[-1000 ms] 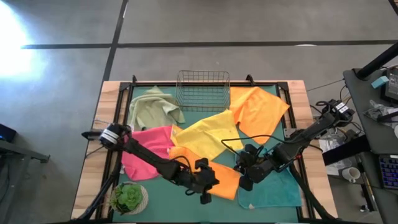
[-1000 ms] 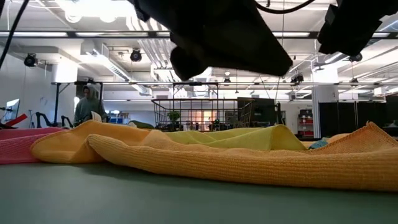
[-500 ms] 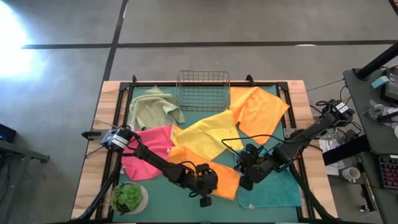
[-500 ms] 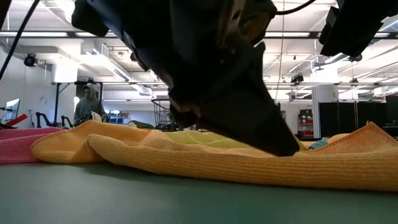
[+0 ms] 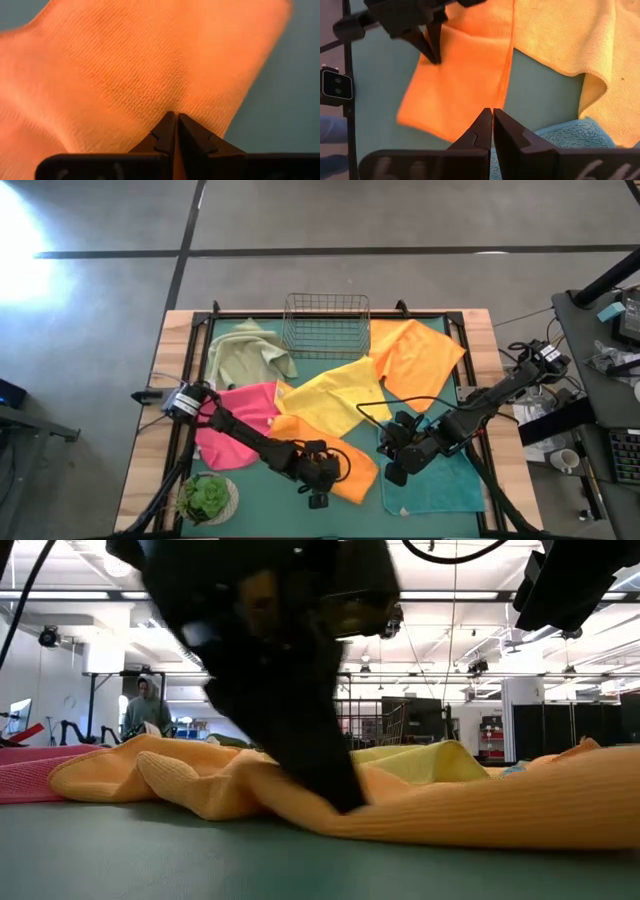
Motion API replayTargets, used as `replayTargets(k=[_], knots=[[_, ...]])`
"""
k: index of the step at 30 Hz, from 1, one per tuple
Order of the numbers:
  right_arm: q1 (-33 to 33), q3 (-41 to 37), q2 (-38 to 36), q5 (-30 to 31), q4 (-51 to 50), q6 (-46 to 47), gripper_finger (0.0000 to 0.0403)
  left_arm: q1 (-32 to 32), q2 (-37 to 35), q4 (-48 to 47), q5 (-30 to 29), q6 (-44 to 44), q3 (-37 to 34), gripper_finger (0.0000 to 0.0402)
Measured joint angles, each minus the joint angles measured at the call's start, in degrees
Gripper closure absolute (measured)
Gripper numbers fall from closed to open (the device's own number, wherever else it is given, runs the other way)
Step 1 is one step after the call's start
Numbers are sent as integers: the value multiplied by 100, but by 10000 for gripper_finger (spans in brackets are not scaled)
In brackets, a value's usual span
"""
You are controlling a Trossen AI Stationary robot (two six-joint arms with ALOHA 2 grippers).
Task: Fold microfiber towels
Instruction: Fold the bottom orange microfiber towel
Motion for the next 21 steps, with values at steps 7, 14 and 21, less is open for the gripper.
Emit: replayTargets(k=[7, 14, 21], knots=[[0, -4, 2, -4, -73, 2, 394, -110, -417, -1629, 371, 387, -22, 391], [0, -4, 2, -6, -106, -2, 394, -147, -633, -2594, 429, 757, -43, 391], [0, -4, 2, -45, -95, -131, 394, -271, -1101, -2817, 555, 742, -12, 391]])
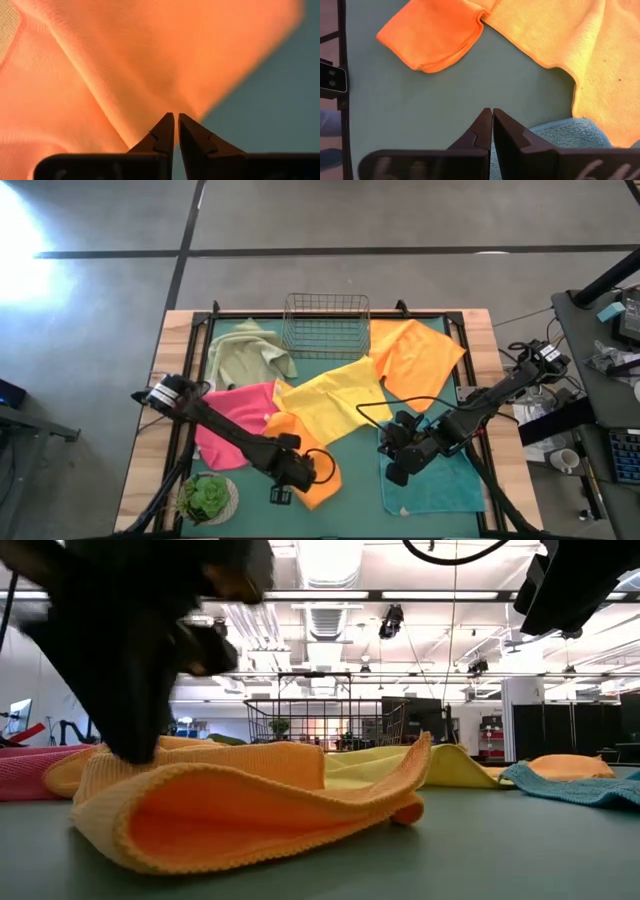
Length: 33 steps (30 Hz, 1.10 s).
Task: Fold microfiber towels
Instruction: Fold the bottom orange microfiber towel
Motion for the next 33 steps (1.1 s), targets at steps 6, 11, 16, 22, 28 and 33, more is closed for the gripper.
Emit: replayTargets(k=[6, 11, 16, 22, 28, 33], knots=[[0, 0, 2, 1, 16, -42, 394, -230, -533, -166, -16, -429, 29, 391], [-2, 0, 4, -2, 69, -268, 381, -461, -671, -181, -25, -282, 12, 391], [-15, 0, 4, -64, 268, -275, 336, -590, -679, -266, -21, 9, 14, 387], [-26, 36, 3, -66, 330, -277, 272, -625, -699, -985, 136, 1, 138, 345], [-33, 158, 4, -62, 339, -438, 229, -625, -769, -1429, 158, -439, 186, 278], [-44, 253, 4, -65, 378, -1295, 216, -625, -774, -965, 251, -680, 125, 247]])
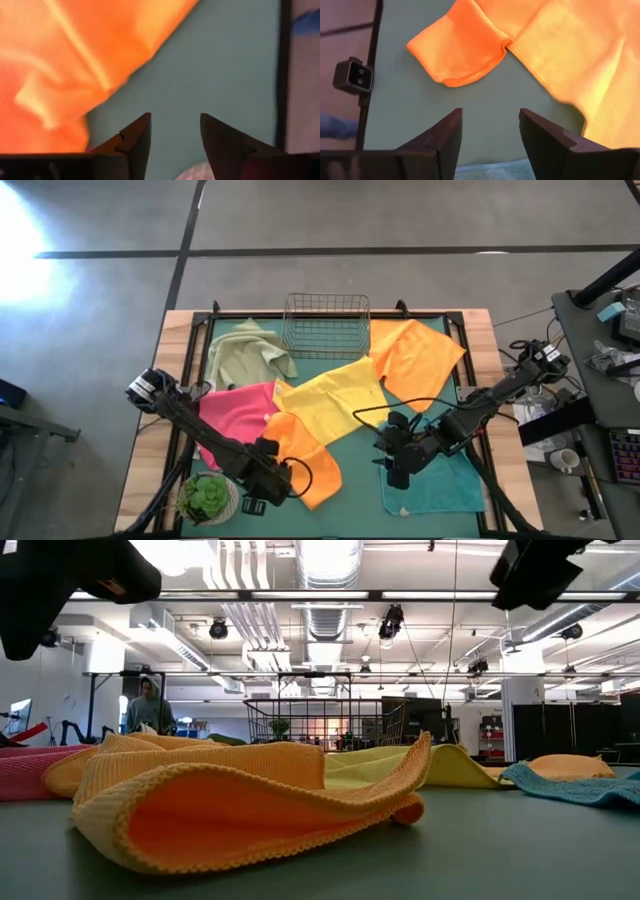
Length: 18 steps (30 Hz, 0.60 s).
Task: Fold microfiber towels
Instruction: Fold the bottom orange microfiber towel
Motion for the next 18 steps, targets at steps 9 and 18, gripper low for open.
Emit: replayTargets(k=[9, 18], knots=[[-48, 10, 315, -584, 504, -2756, 218, -132, 88, 1618, -617, -198, -12, 244], [-48, 20, 894, -736, 1039, -4355, 218, -276, 707, 2328, -638, -779, 110, 244]])
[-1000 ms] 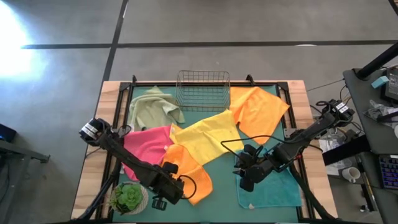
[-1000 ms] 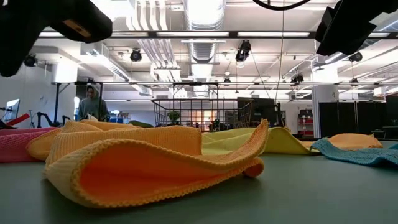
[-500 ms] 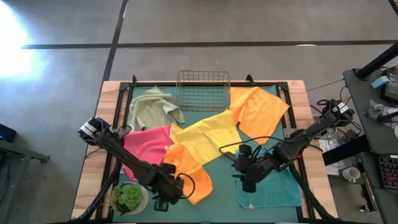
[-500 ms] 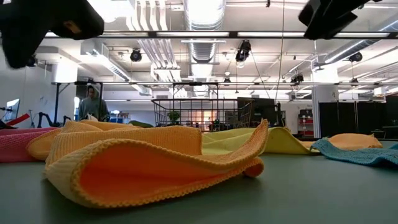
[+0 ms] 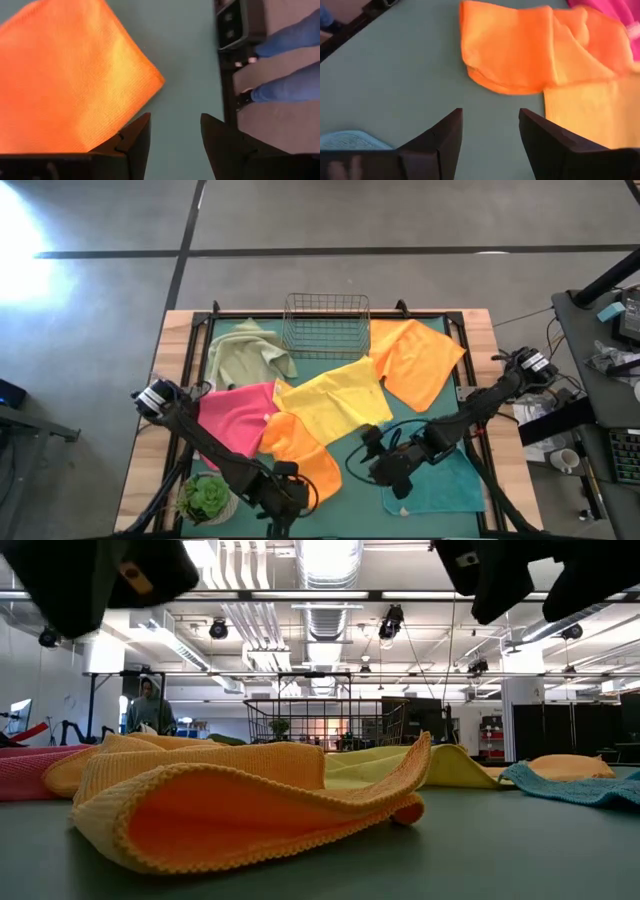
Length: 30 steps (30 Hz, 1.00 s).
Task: Fold microfiber towels
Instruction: Fold the bottom orange microfiber towel
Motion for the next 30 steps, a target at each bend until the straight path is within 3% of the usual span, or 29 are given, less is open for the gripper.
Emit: replayTargets(k=[8, 18, 30], knots=[[-105, 31, 741, -413, 697, -626, 218, -9, 541, 52, -1, -43, 453, 244], [-144, 451, 1541, -420, 926, -1036, 221, -15, 1022, -11, -151, -342, 682, 244], [-266, 698, 1819, -449, 899, -1069, 218, -16, 1061, -39, -504, -342, 764, 244]])
